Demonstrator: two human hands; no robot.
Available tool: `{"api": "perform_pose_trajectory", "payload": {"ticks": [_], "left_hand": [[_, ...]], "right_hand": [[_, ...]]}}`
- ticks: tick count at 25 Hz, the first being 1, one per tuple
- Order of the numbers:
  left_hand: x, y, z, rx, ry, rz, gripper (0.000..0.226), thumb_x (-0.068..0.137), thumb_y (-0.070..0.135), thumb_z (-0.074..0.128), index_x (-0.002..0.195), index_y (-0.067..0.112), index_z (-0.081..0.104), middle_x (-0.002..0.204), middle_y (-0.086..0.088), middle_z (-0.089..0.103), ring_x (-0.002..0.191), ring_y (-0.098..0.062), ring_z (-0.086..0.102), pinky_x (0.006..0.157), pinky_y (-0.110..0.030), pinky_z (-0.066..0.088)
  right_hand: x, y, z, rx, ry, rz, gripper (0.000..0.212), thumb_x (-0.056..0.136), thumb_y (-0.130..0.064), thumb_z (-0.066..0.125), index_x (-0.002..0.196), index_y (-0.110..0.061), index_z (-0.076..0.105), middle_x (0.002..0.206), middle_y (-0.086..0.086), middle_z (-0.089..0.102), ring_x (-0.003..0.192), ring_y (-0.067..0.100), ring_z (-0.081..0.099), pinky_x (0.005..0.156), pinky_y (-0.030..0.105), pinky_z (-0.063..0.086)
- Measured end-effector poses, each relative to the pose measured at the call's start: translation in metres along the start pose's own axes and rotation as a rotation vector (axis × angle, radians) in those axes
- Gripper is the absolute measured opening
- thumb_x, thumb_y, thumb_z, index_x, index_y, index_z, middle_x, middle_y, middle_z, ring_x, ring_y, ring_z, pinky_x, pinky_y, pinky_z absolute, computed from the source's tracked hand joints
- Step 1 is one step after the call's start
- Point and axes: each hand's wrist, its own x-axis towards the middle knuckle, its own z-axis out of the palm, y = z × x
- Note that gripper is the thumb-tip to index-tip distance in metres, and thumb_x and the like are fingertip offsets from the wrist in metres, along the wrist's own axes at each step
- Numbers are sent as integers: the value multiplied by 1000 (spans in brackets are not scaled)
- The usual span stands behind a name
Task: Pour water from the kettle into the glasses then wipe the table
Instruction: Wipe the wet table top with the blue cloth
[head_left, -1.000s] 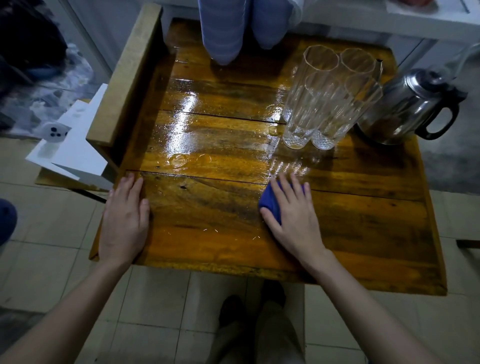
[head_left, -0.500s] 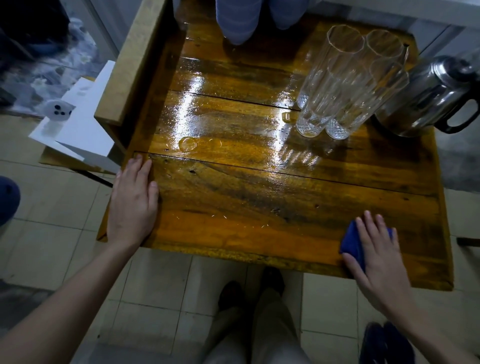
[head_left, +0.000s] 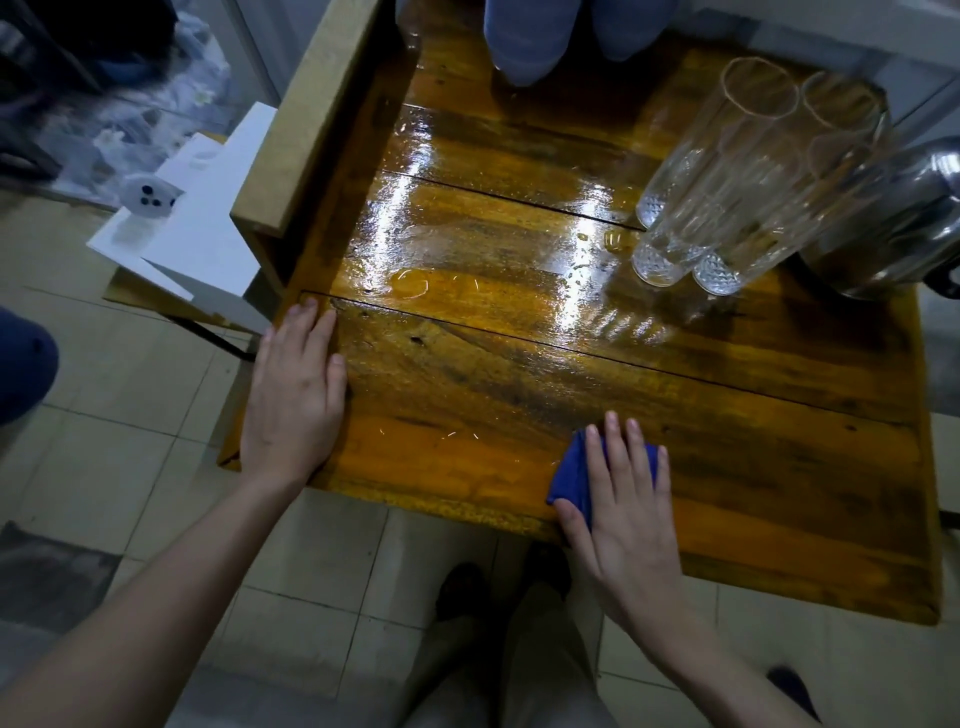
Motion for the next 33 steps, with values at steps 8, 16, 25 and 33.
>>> {"api": "perform_pose_trajectory", "payload": {"ticks": [8, 16, 25, 33], "left_hand": [[0, 1, -1, -15, 8, -5, 49, 99, 29, 32, 144, 11, 38, 152, -8, 35, 143, -22, 27, 120, -42, 14], [0, 0, -2, -28, 13, -12, 47, 100, 25, 35, 145, 11, 38, 152, -8, 36, 143, -21, 27, 120, -39, 14], [-1, -1, 0, 1, 0, -11, 46, 101, 25, 34, 145, 13, 36, 153, -7, 34, 144, -19, 26, 121, -38, 12], [1, -3, -1, -44, 2, -17, 47, 99, 19, 32, 145, 13, 38, 154, -7, 34, 144, -18, 25, 121, -40, 14]], "right_hand": [[29, -53, 11, 11, 7, -121, 69, 100, -53, 22, 151, -7, 28, 161, 14, 20, 150, 31, 13, 119, 53, 9], [74, -64, 7, 5, -10, -217, 66, 99, -47, 31, 153, -10, 24, 161, 14, 19, 150, 29, 12, 120, 50, 9], [141, -109, 2, 172, -16, -393, 52, 102, -36, 31, 147, -12, 40, 155, 8, 38, 148, 23, 22, 121, 49, 11], [101, -134, 8, 175, -53, -536, 50, 102, -35, 36, 146, -14, 42, 155, 6, 38, 148, 22, 21, 121, 48, 12]]}}
